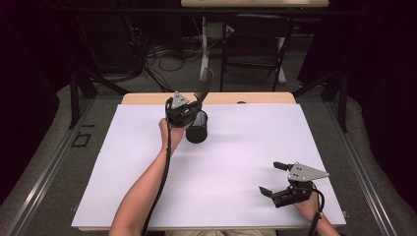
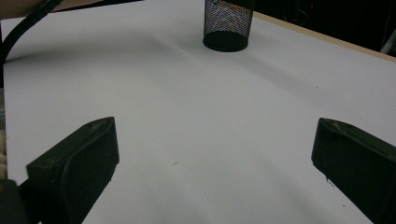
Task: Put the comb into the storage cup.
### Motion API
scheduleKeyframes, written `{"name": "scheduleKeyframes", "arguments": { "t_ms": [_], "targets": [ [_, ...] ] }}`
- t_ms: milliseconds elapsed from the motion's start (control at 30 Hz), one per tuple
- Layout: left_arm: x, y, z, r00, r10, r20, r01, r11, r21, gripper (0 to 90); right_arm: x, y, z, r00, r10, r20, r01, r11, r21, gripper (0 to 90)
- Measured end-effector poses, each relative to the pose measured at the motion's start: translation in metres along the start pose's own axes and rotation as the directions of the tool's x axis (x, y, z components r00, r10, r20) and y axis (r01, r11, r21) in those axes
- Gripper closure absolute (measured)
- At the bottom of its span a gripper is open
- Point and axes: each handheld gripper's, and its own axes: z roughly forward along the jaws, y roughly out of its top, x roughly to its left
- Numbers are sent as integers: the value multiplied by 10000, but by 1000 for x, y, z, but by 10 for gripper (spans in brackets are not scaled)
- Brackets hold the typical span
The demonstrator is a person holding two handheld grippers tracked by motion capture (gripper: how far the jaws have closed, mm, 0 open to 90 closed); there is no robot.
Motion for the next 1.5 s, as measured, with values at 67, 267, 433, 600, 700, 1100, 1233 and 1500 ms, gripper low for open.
{"name": "scheduleKeyframes", "arguments": {
  "t_ms": [67, 267, 433, 600, 700, 1100, 1233, 1500],
  "targets": [
    [0, 0, 0, 10000, -17, -10, 17, 10000, -1, 724, 0, 0, 0, 10000, -6, 4, 6, 10000, -3, 4],
    [0, -2, 0, 10000, -36, -47, 36, 10000, -20, 724, 0, 0, 0, 10000, -10, 10, 10, 10000, -5, 4],
    [0, -3, 0, 10000, -27, -42, 28, 10000, 49, 723, 0, 0, 0, 10000, -7, 10, 7, 10000, -3, 4],
    [0, -3, 1, 10000, -48, -27, 48, 9999, 93, 723, 0, 0, 0, 10000, -2, 7, 2, 10000, -8, 4],
    [0, -4, 1, 10000, -39, -18, 40, 9999, 149, 723, 0, 0, 0, 10000, 3, 6, -3, 10000, -11, 4],
    [-1, -5, 4, 10000, -54, 54, 51, 9989, 457, 721, 0, 0, 0, 10000, 3, -14, -3, 10000, -1, 4],
    [-1, -6, 5, 10000, -44, 58, 41, 9983, 582, 721, 0, 0, 0, 10000, 1, -6, -1, 10000, -3, 4],
    [-3, -6, 4, 9998, 210, 28, -211, 9968, 767, 719, 0, 0, 0, 10000, 36, -14, -36, 10000, 7, 4]
  ]
}}
